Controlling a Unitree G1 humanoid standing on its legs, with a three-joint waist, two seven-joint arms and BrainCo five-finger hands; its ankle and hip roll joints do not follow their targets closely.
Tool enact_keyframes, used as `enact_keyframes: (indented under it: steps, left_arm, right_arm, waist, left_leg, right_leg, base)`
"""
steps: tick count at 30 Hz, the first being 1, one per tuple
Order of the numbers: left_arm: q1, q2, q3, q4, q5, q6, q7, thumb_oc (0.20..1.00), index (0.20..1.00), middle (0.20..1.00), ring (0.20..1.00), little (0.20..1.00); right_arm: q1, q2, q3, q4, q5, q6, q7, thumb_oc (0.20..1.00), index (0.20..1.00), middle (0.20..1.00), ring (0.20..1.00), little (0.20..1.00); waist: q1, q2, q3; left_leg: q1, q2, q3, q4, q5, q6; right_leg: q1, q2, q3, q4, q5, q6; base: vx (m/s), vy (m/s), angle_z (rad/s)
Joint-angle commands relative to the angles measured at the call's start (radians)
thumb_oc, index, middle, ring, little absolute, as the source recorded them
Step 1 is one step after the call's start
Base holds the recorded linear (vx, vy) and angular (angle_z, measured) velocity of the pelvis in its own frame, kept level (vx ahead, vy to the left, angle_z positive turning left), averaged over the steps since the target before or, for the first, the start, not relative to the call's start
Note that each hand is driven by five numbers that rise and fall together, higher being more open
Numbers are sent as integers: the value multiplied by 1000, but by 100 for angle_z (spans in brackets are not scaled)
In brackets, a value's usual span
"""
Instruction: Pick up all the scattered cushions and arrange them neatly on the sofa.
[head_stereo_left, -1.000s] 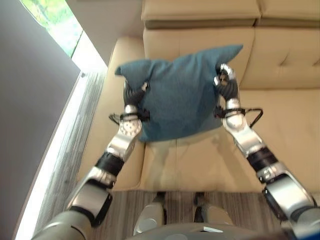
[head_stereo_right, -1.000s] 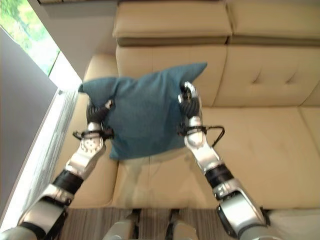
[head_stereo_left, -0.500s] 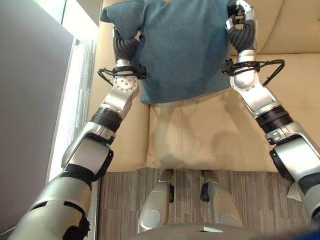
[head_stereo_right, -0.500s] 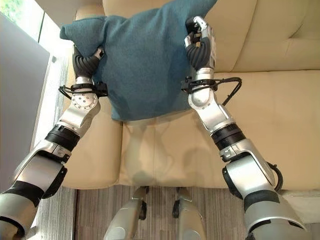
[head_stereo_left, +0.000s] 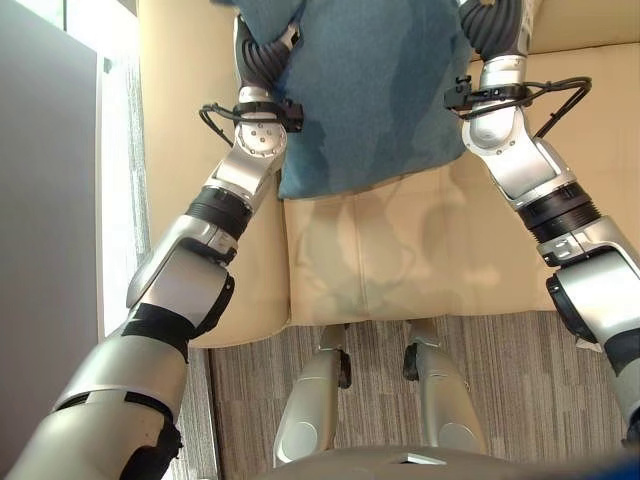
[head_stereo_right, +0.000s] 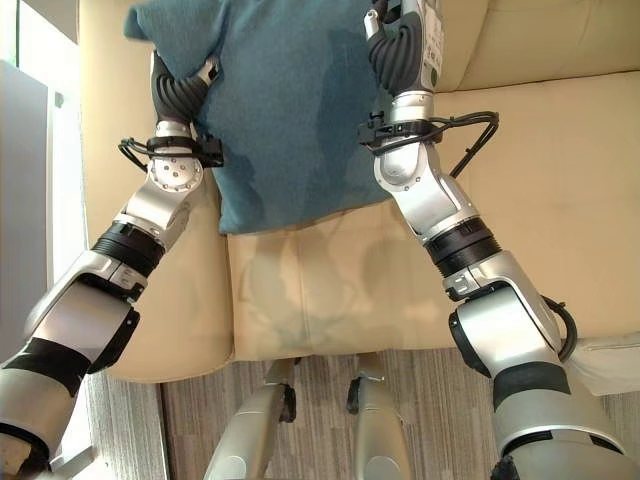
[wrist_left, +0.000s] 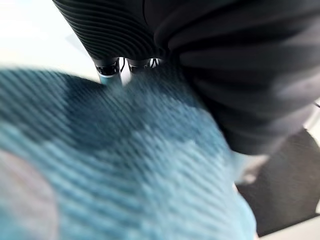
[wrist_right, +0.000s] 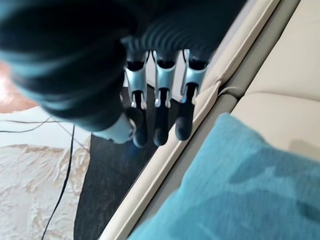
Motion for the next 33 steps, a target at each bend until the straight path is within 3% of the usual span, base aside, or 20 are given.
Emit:
enact_keyframes:
  steps: [1, 7, 12, 14, 16, 17, 18, 19, 21, 27, 28, 33]
  left_arm:
    - [-114, 29, -29, 32, 52, -61, -26, 1000, 1000, 1000, 1000, 1000]
    - [-36, 123, 20, 80, 7, -48, -72, 1000, 1000, 1000, 1000, 1000]
    - [93, 236, 110, 95, -6, -36, -97, 1000, 1000, 1000, 1000, 1000]
    - [284, 279, 239, 30, 8, -37, -97, 1000, 1000, 1000, 1000, 1000]
    - [291, 278, 241, 25, 10, -35, -96, 1000, 1000, 1000, 1000, 1000]
    - [478, 275, 327, -93, 35, -46, -106, 1000, 1000, 1000, 1000, 1000]
    - [483, 275, 327, -98, 36, -44, -105, 1000, 1000, 1000, 1000, 1000]
    - [620, 259, 384, -178, 55, -50, -118, 1000, 1000, 1000, 1000, 1000]
    - [839, 203, 448, -299, 93, -48, -157, 1000, 1000, 1000, 1000, 1000]
    - [1162, 62, 502, -370, 146, -19, -249, 1000, 1000, 1000, 1000, 1000]
    - [1253, 24, 497, -346, 182, 8, -296, 1000, 1000, 1000, 1000, 1000]
    - [1371, -77, 447, -140, 236, 63, -379, 1000, 1000, 1000, 1000, 1000]
  right_arm:
    - [-135, -11, 32, 46, 19, -49, 12, 1000, 1000, 1000, 1000, 1000]
    - [-135, -115, 56, 84, 63, -44, 63, 1000, 1000, 1000, 1000, 1000]
    - [-43, -232, -6, 46, 91, -52, 85, 1000, 1000, 1000, 1000, 1000]
    - [107, -310, -105, -12, 85, -55, 105, 1000, 1000, 1000, 1000, 1000]
    - [114, -309, -107, -17, 83, -53, 105, 1000, 1000, 1000, 1000, 1000]
    - [279, -334, -199, -71, 71, -55, 137, 1000, 1000, 1000, 1000, 1000]
    - [287, -334, -203, -76, 70, -53, 138, 1000, 1000, 1000, 1000, 1000]
    - [421, -339, -277, -117, 62, -60, 165, 1000, 1000, 1000, 1000, 1000]
    - [660, -306, -379, -167, 36, -63, 221, 1000, 1000, 1000, 1000, 1000]
    - [1033, -175, -511, -136, -11, -50, 306, 1000, 1000, 1000, 1000, 1000]
    - [1116, -115, -515, -91, -35, -49, 333, 1000, 1000, 1000, 1000, 1000]
    - [1198, -17, -472, 65, -54, -44, 386, 1000, 1000, 1000, 1000, 1000]
  waist:
    - [4, -3, -29]
    - [7, -4, -31]
    - [12, -12, -34]
    - [23, -21, -40]
    - [22, -21, -42]
    - [28, -28, -50]
    - [28, -29, -53]
    - [28, -36, -63]
    - [29, -49, -74]
    - [32, -74, -94]
    - [36, -82, -102]
    - [42, -93, -140]
  left_leg:
    - [8, -5, 34, 5, -59, -55]
    - [33, -5, 28, 5, -61, -56]
    - [63, -3, 25, 5, -65, -59]
    - [88, 1, 22, 5, -72, -59]
    - [90, 1, 21, 5, -72, -59]
    - [116, 4, 21, 5, -79, -58]
    - [117, 4, 21, 5, -79, -58]
    - [135, 5, 21, 5, -85, -56]
    - [168, 9, 17, 5, -93, -53]
    - [246, 14, 2, 5, -99, -47]
    - [281, 19, 0, 5, -105, -41]
    - [364, 27, 6, 5, -119, -25]
  right_leg:
    - [-33, -45, 18, 150, -126, 107]
    - [-5, -42, 12, 145, -129, 100]
    - [37, -40, -2, 136, -134, 97]
    - [73, -36, -9, 127, -139, 93]
    - [75, -36, -10, 126, -139, 93]
    - [112, -32, -20, 112, -142, 91]
    - [114, -31, -21, 111, -142, 91]
    - [140, -30, -26, 99, -142, 90]
    - [189, -26, -36, 86, -147, 90]
    - [302, -22, -66, 64, -161, 93]
    - [343, -18, -71, 61, -170, 94]
    - [428, -6, -72, 59, -189, 94]
  base:
    - [8, -8, -6]
    - [11, -16, -3]
    - [14, -12, 1]
    - [48, -43, 8]
    - [40, -21, 14]
    - [53, -22, 13]
    - [87, -27, 10]
    - [46, -10, 10]
    - [93, -23, 6]
    - [65, -30, 12]
    - [14, -21, 17]
    - [-9, -17, 1]
